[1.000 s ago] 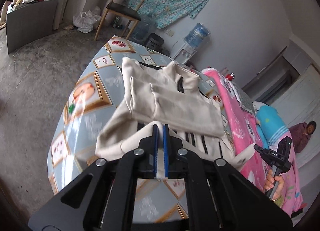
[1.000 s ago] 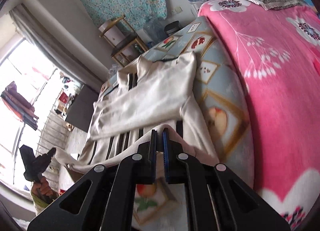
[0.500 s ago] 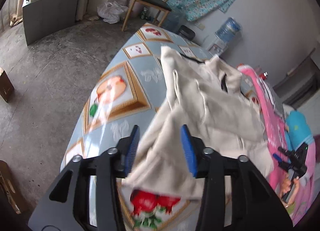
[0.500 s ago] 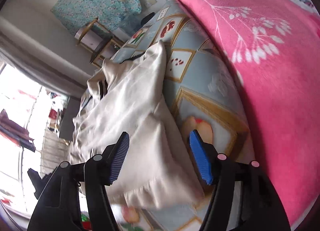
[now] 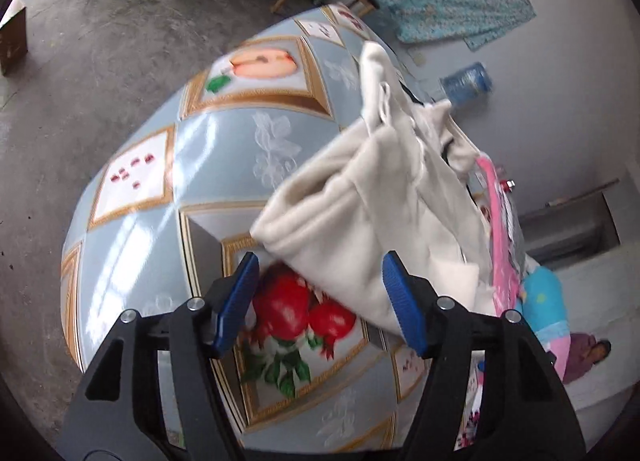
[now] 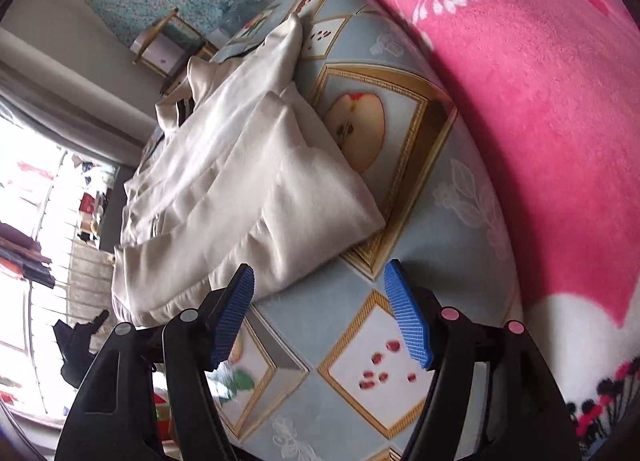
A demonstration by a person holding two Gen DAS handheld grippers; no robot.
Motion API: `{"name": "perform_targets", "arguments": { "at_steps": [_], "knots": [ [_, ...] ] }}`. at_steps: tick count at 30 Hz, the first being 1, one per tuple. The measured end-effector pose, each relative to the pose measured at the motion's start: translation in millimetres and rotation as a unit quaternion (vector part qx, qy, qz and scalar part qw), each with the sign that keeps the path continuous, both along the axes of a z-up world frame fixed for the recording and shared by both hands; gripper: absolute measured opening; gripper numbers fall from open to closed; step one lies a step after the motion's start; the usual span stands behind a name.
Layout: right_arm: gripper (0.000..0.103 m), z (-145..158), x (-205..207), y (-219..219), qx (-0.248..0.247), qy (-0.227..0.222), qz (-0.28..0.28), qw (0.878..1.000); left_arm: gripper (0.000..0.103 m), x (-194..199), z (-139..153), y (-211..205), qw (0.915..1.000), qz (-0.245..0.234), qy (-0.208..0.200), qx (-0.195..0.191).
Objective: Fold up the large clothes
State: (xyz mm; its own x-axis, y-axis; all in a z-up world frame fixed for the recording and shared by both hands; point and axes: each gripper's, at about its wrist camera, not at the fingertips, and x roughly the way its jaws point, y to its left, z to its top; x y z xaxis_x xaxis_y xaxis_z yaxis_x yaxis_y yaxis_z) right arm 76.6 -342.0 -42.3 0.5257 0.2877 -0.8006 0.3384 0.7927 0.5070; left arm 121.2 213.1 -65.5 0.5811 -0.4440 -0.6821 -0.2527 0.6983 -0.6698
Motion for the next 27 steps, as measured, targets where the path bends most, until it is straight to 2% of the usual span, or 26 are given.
{"name": "perform_targets", "arguments": {
  "at_steps": [2, 4, 5, 7, 8, 10, 11, 12, 15, 19, 23, 25, 27],
  "knots": [
    [0.066, -3, 6, -4, 0.009, -0.011, -0.020, 1.000, 0.058, 4, -2, 4, 0.9996, 0.025, -0.007, -0.013],
    [0.064, -5, 12, -6, 0.014, -0.022, -0.040, 0.999, 0.050, 9, -4, 7, 0.9985, 0.053, -0.010, -0.011],
    [0.060, -5, 14, -6, 0.012, -0.025, -0.048, 0.998, 0.043, 10, -4, 6, 0.9978, 0.066, -0.010, -0.003],
    [0.055, -6, 19, -4, 0.008, -0.033, -0.060, 0.998, 0.038, 14, -3, 1, 0.9970, 0.072, -0.016, 0.025],
    [0.048, -6, 21, -3, 0.002, -0.036, -0.064, 0.997, 0.033, 17, -1, -5, 0.9963, 0.068, -0.017, 0.049],
    [0.033, -5, 27, 0, -0.009, -0.039, -0.066, 0.997, 0.027, 22, 7, -21, 0.9910, 0.046, -0.026, 0.123],
    [0.023, -2, 28, 2, -0.013, -0.042, -0.066, 0.997, 0.022, 22, 15, -30, 0.9854, 0.032, -0.037, 0.163],
    [0.018, 5, 27, 5, -0.023, -0.053, -0.066, 0.996, 0.019, 21, 25, -39, 0.9771, 0.018, -0.054, 0.205],
    [0.012, 33, 13, 14, -0.062, -0.087, -0.065, 0.992, 0.014, 4, 61, -56, 0.9530, -0.003, -0.111, 0.282],
    [0.008, 67, -7, 22, -0.082, -0.122, -0.066, 0.987, 0.013, -21, 98, -62, 0.9438, -0.020, -0.153, 0.292],
    [0.008, 89, -31, 24, -0.090, -0.134, -0.061, 0.985, 0.013, -47, 115, -61, 0.9430, -0.040, -0.165, 0.286],
    [0.008, 94, -49, 23, -0.091, -0.128, -0.059, 0.986, 0.013, -63, 117, -55, 0.9492, -0.048, -0.154, 0.270],
    [0.008, 89, -69, 19, -0.085, -0.111, -0.056, 0.989, 0.013, -78, 109, -42, 0.9585, -0.047, -0.125, 0.252]
  ]
}}
